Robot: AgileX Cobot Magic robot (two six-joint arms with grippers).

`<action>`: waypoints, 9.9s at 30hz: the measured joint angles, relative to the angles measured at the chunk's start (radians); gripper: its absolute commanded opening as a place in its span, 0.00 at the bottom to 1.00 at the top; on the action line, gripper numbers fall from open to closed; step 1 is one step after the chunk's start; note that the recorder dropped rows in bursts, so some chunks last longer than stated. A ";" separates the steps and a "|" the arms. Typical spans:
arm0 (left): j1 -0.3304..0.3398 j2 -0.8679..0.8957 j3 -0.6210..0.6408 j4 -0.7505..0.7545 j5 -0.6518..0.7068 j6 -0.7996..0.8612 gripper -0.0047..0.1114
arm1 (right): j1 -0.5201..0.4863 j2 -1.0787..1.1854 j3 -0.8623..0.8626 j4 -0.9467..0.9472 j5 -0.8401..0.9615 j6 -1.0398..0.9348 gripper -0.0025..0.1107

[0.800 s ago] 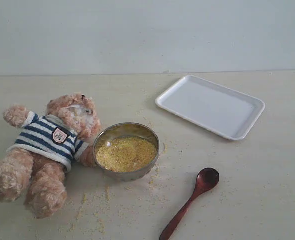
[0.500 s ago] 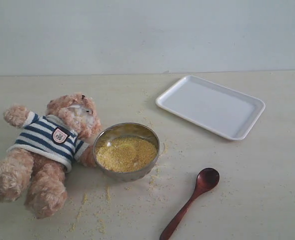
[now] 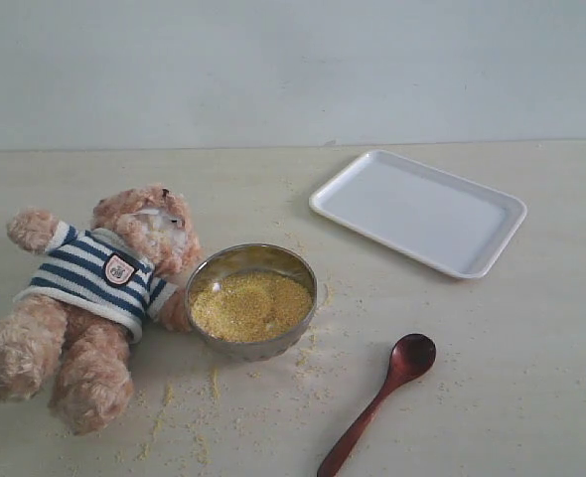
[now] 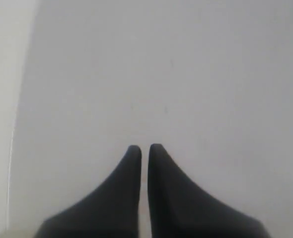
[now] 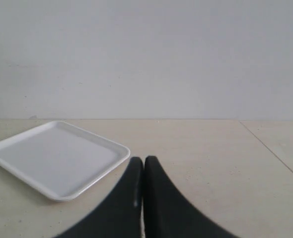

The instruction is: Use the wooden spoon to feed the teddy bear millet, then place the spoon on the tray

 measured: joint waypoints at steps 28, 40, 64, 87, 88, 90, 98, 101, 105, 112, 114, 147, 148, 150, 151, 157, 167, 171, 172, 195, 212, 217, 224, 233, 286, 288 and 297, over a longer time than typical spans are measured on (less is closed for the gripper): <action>0.000 1.045 -0.577 -0.310 0.892 0.597 0.88 | 0.000 0.000 0.000 0.000 -0.034 0.000 0.02; 0.000 1.388 -0.580 -0.487 0.746 0.613 0.94 | 0.000 0.000 0.000 0.000 -0.034 0.000 0.02; 0.063 1.456 -0.582 -0.949 0.768 0.970 0.08 | 0.000 0.000 0.000 0.000 -0.034 0.000 0.02; 0.239 0.925 -0.150 -1.463 1.098 1.141 0.08 | 0.000 0.000 0.000 0.003 -0.100 -0.006 0.02; 0.239 0.925 -0.148 -1.467 1.100 1.145 0.08 | 0.000 0.000 0.000 0.033 -0.149 0.053 0.02; 0.239 0.925 -0.148 -1.475 1.105 1.148 0.08 | 0.000 0.000 0.000 0.110 -0.247 0.247 0.02; 0.239 0.925 -0.150 -1.483 1.114 1.148 0.08 | 0.000 0.000 0.000 0.345 -0.524 0.524 0.02; 0.239 0.925 -0.151 -1.483 1.115 1.148 0.08 | 0.000 -0.001 0.000 0.424 -0.616 0.481 0.02; 0.239 0.925 -0.151 -1.483 1.121 1.148 0.08 | 0.000 -0.002 -0.010 0.526 -0.853 0.555 0.02; 0.239 0.925 -0.151 -1.484 1.108 1.158 0.08 | 0.000 0.065 -0.405 0.344 -0.831 0.630 0.02; 0.239 0.925 -0.151 -1.484 1.075 1.160 0.08 | 0.000 0.175 -0.560 0.092 -0.755 0.535 0.02; 0.239 0.925 -0.151 -1.484 1.003 1.162 0.08 | 0.709 1.202 -0.571 0.143 0.036 0.411 0.02; 0.239 0.925 -0.151 -1.484 1.003 1.162 0.08 | 0.718 1.228 -0.560 0.135 0.034 0.424 0.02; 0.239 0.930 -0.151 -1.484 1.003 1.162 0.08 | 0.731 1.295 -0.553 0.121 0.033 0.441 0.02; 0.239 0.935 -0.151 -1.484 1.003 1.162 0.08 | 0.735 1.324 -0.551 0.121 0.030 0.443 0.02; 0.239 0.950 -0.151 -1.484 1.003 1.162 0.08 | 0.737 1.413 -0.549 0.121 0.030 0.455 0.03; 0.239 0.951 -0.151 -1.484 1.003 1.162 0.08 | 0.737 1.415 -0.549 0.121 0.012 0.399 0.55; 0.239 0.951 -0.151 -1.484 1.003 1.162 0.08 | 0.773 1.415 -0.549 0.121 0.008 0.387 0.55; 0.239 0.951 -0.151 -1.484 1.003 1.162 0.08 | 0.790 1.417 -0.551 0.121 0.004 0.387 0.55; 0.239 0.951 -0.151 -1.484 1.042 1.162 0.08 | 0.795 1.549 -0.877 -0.328 0.709 0.560 0.18; 0.239 0.951 -0.151 -1.484 1.042 1.162 0.08 | 0.875 1.559 -0.877 -0.014 0.491 0.622 0.58; 0.239 0.951 -0.151 -1.484 1.042 1.181 0.08 | 0.875 1.643 -0.877 -0.018 0.477 0.635 0.57; 0.239 0.951 -0.151 -1.484 1.042 1.188 0.08 | 0.875 1.724 -0.877 -0.022 0.468 0.645 0.57; 0.239 0.951 -0.151 -1.484 1.043 1.188 0.08 | 0.875 1.766 -0.877 -0.031 0.476 0.652 0.57; 0.239 0.951 -0.151 -1.484 1.120 1.188 0.08 | 0.875 1.808 -0.878 -0.148 0.589 0.721 0.57; 0.239 0.951 -0.151 -1.484 1.120 1.188 0.08 | 0.875 1.808 -0.878 -0.164 0.616 0.715 0.56; 0.239 0.951 -0.151 -1.484 1.122 1.188 0.08 | 0.875 1.803 -0.857 -0.125 0.620 0.657 0.36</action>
